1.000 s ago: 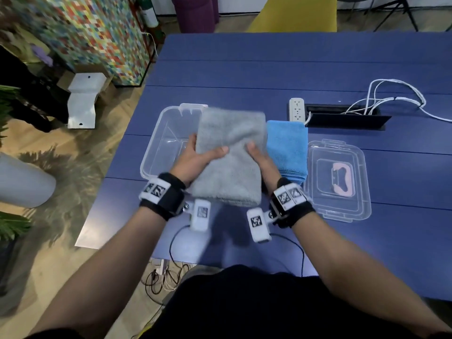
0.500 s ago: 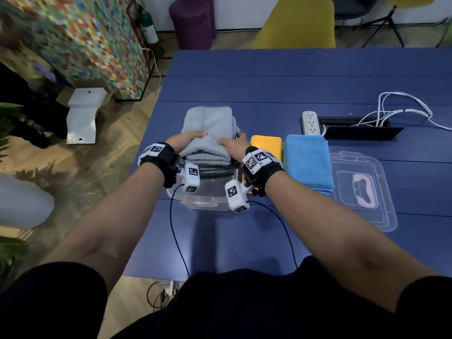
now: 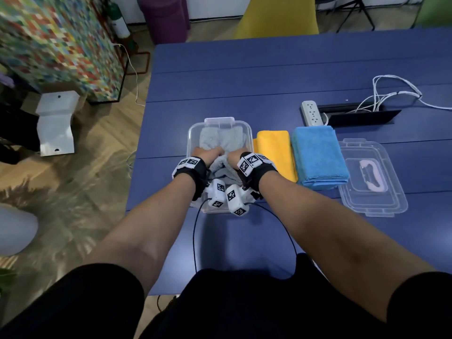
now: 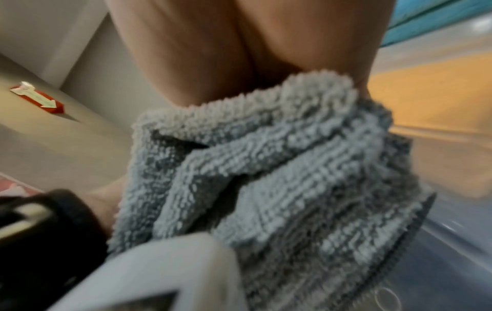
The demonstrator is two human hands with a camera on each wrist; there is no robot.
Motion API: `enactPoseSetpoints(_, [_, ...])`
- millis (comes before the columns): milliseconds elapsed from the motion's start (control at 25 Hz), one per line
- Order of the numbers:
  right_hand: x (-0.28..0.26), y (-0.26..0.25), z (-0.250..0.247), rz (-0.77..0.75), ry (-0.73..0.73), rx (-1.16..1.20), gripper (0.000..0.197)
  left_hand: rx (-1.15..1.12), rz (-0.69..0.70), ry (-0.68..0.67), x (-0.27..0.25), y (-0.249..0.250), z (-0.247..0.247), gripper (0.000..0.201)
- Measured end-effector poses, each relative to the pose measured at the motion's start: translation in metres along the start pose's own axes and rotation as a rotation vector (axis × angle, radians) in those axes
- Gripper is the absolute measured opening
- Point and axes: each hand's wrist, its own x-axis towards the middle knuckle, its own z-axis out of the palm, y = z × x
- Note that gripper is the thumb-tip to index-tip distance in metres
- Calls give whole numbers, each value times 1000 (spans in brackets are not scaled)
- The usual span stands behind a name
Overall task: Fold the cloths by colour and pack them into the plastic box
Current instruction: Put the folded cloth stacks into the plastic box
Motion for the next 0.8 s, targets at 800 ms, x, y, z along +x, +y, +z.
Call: enactPoseSetpoints(800, [-10, -6, -9, -287, -20, -434, 31, 969, 546, -37, 22, 38, -13, 23])
